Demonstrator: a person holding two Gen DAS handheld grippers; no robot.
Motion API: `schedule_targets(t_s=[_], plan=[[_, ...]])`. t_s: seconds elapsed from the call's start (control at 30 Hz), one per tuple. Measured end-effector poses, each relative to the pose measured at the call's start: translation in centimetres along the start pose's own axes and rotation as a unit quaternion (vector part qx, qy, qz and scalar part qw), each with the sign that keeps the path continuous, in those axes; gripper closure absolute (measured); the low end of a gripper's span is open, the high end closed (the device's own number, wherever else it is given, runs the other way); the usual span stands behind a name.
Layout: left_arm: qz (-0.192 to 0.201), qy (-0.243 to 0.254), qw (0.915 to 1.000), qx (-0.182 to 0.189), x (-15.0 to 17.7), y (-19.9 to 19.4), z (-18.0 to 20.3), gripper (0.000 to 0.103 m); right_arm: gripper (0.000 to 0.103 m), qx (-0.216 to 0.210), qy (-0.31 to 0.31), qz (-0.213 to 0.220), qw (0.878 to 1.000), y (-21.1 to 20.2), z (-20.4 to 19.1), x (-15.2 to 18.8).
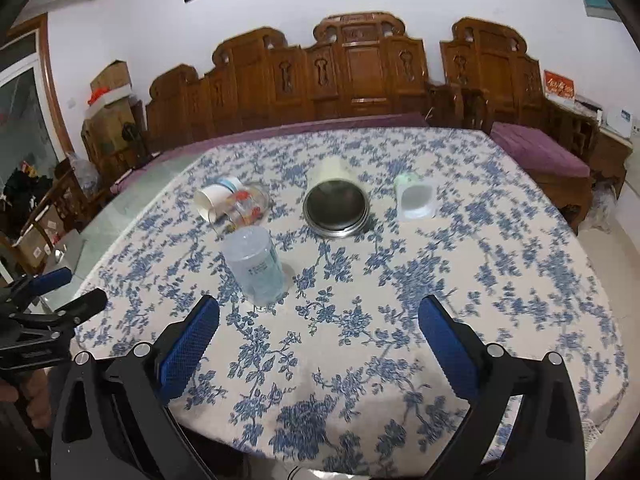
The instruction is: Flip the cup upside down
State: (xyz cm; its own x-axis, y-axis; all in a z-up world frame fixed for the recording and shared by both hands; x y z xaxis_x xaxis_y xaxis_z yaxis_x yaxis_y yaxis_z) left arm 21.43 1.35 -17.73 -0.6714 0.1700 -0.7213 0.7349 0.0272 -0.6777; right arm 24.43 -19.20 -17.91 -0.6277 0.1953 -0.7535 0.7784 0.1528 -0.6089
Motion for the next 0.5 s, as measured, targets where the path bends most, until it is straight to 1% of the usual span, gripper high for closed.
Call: schedule_targets(t_s=[0.27,0.5], plan=[[0.052,-0.005,0.9986,0.01,-2.7,-5.3,1.3,0.008,0.003,-0.011,-0.013,0.058,0.998,-6.5,-1.5,-2.4],[0.093,-0.005,0.9956,-0.003,-4.4,-9.9,1.7,0.008,0.003,-0.012,-0.024,0.101,0.995,-11.0,-3.1,-3.8]])
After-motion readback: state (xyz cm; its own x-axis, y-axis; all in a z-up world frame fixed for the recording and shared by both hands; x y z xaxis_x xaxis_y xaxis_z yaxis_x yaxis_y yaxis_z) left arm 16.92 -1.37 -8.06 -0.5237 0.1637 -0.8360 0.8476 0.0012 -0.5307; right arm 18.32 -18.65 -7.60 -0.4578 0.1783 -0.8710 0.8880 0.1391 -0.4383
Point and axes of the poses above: each gripper's, at about its wrist camera, not at the fingertips, and y roughly the way its jaws point, z to its right, x to its underside, the point moved 10 cm from there along y, roughly the way its jaws point, and after that the axes turned 6 degrees about y, right-handed, at the moved point
